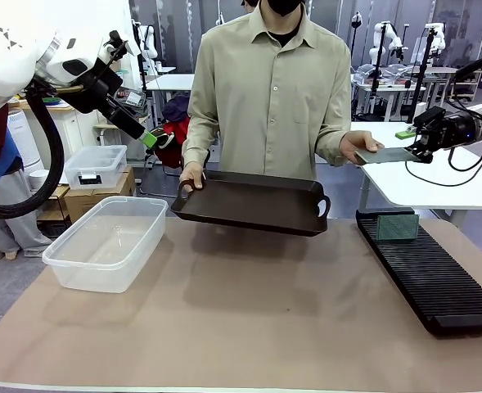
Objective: Sort PCBs into racks and boxes based on the side picked up.
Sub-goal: Pick up the Blank PCB handed by the Human.
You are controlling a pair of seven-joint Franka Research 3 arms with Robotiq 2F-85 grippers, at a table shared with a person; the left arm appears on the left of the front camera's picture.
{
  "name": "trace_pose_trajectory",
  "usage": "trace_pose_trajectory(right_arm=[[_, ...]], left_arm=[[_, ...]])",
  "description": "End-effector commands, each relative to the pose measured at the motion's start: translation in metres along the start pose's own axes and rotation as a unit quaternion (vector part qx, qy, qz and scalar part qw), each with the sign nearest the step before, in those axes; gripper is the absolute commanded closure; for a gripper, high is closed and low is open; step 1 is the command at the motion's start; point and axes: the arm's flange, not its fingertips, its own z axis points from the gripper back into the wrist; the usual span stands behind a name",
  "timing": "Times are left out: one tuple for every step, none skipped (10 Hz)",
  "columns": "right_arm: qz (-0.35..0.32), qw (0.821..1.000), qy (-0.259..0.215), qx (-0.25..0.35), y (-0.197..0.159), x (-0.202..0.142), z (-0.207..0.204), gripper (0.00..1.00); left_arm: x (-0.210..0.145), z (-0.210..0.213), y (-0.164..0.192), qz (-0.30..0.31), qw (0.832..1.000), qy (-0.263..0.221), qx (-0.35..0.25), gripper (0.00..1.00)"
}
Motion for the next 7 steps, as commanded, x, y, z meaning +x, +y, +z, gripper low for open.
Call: trace_pose_trajectory(right_arm=[[0.007, 1.000, 0.002, -0.010, -0.0004, -0.0093, -0.0100, 1.00], [0.005, 1.000, 0.006, -0.010, -0.0006, -0.0105, -0.0107, 1.00], [0.002, 1.000, 0.011, -0.010, -0.0002, -0.0108, -0.0102, 1.00], [-0.001, 1.000, 0.014, -0.011, -0.0007, -0.0116, -0.0108, 1.00], [-0.002, 1.000, 0.014, -0.011, -0.0007, -0.0117, -0.0105, 1.00], [-0.002, 1.000, 0.021, -0.006, -0.0005, -0.0121, -0.0096, 1.00], [-0.002, 1.000, 0.017, -0.004, -0.0008, -0.0115, -0.0094, 1.00]], left_arm=[[-0.0023, -0.0004, 0.0004, 0.003, 1.000, 0.001, 0.000, 0.00], [-0.0023, -0.0004, 0.0004, 0.003, 1.000, 0.001, 0.000, 0.00], [-0.0023, -0.0004, 0.0004, 0.003, 1.000, 0.001, 0.000, 0.00], [-0.0023, -0.0004, 0.0004, 0.003, 1.000, 0.001, 0.000, 0.00], [-0.0023, -0.0004, 0.0004, 0.003, 1.000, 0.001, 0.000, 0.00], [-0.0023, -0.0004, 0.0004, 0.003, 1.000, 0.001, 0.000, 0.00], [-0.0023, -0.0004, 0.0004, 0.003, 1.000, 0.001, 0.000, 0.00]])
